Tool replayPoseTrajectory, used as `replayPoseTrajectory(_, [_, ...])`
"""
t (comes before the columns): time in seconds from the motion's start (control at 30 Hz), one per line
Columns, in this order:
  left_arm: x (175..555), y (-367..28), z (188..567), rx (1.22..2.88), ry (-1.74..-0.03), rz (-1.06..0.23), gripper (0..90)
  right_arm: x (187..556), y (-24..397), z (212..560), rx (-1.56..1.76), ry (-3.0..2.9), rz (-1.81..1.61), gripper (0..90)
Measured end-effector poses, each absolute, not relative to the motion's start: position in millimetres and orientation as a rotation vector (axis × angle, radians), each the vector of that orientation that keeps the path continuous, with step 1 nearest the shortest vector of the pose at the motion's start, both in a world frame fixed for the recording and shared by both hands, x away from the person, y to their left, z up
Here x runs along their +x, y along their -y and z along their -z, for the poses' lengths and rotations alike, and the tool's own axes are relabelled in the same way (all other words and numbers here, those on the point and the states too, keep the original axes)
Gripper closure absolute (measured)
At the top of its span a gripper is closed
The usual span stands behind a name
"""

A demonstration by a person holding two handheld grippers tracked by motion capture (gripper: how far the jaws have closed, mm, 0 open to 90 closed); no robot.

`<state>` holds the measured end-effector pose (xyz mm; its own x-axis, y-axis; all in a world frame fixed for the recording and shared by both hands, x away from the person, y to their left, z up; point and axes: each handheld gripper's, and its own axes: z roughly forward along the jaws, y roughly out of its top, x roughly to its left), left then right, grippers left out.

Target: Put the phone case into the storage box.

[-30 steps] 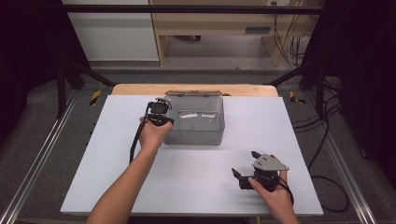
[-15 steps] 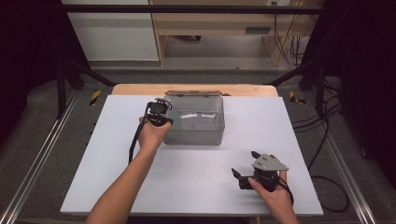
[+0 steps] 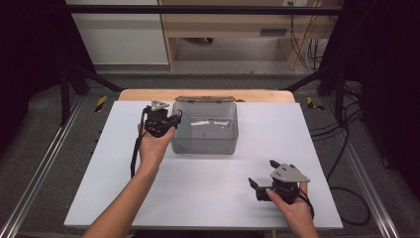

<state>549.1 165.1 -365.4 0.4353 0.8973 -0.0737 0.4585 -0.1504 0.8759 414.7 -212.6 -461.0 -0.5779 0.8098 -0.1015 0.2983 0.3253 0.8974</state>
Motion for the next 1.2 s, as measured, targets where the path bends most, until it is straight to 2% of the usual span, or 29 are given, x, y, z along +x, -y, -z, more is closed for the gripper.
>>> replayPoseTrajectory(0.1, [539,-173,362,1.719,-1.132,-0.682,45.9,414,215,460,0.983,-2.024,-1.225,6.2])
replayPoseTrajectory(0.17, [532,-180,359,1.681,-1.114,-0.705,32.9,414,216,459,0.981,-2.01,-1.229,6.2])
replayPoseTrajectory(0.33, [515,-196,358,1.636,-1.048,-0.741,10.8,414,219,458,0.993,-1.99,-1.237,5.9])
replayPoseTrajectory(0.43, [505,-206,360,1.607,-1.037,-0.732,5.0,414,220,458,1.001,-1.982,-1.236,5.9])
replayPoseTrajectory(0.7, [483,-235,370,1.541,-1.031,-0.705,2.8,414,222,459,1.015,-1.966,-1.233,5.8])
replayPoseTrajectory(1.0, [457,-266,388,1.538,-0.984,-0.767,2.7,415,227,458,1.006,-1.916,-1.268,5.9])
replayPoseTrajectory(1.2, [441,-291,409,1.512,-1.003,-0.759,2.7,415,231,458,0.978,-1.852,-1.322,5.6])
